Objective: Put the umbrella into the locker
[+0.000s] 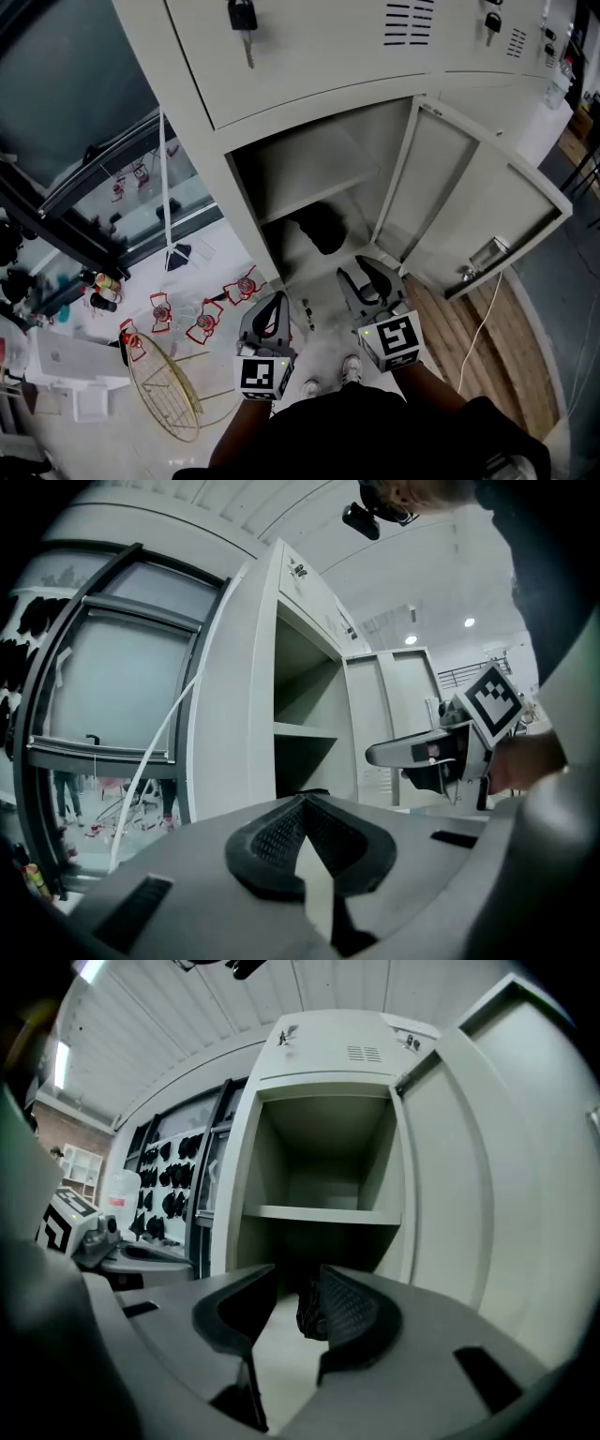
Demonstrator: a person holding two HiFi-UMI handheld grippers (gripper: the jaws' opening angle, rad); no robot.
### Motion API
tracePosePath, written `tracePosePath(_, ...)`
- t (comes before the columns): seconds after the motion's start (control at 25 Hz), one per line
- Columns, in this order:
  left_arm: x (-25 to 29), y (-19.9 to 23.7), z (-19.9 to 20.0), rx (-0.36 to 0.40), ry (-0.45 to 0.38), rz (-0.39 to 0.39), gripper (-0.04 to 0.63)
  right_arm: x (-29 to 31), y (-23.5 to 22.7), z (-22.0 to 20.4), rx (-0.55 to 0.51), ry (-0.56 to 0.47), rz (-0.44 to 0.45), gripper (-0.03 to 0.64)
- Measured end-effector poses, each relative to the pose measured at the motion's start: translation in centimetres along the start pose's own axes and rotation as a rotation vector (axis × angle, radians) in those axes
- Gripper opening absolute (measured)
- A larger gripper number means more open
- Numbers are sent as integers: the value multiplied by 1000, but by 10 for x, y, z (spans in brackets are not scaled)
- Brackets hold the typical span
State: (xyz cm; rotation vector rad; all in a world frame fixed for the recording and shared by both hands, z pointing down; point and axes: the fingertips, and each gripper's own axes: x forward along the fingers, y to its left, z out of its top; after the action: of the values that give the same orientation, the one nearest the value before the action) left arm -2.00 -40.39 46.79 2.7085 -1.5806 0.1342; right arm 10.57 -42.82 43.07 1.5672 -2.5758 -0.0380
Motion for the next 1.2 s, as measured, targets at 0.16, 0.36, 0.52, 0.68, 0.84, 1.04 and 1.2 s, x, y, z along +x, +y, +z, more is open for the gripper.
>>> tracePosePath(0.16,3,-7,11,9,-20,-18,-3,-11,-4,1,6,-15,-22,18)
tracePosePath(0.36,5,-6,19,1,-39,-13,-3,-16,0,2,-19,-24,-22,-3)
tracePosePath(0.52,5,-5,21,-9,-47,-3,-3,-16,1,0,-34,-15,-17,-3)
tracePosePath(0.68,3,-4,16,-32,-45,2,-3,-15,1,0,-60,-14,-18,-3)
tracePosePath(0.84,-1,-3,12,-52,-33,13,-3,-16,5,3,-150,-11,-32,-3)
tracePosePath(1.04,-2,-4,11,-47,-32,12,-3,-15,11,4,-163,-10,-22,-3)
tracePosePath(1.2,-4,-3,12,-58,-35,21,-3,-15,13,3,-197,0,-27,-3)
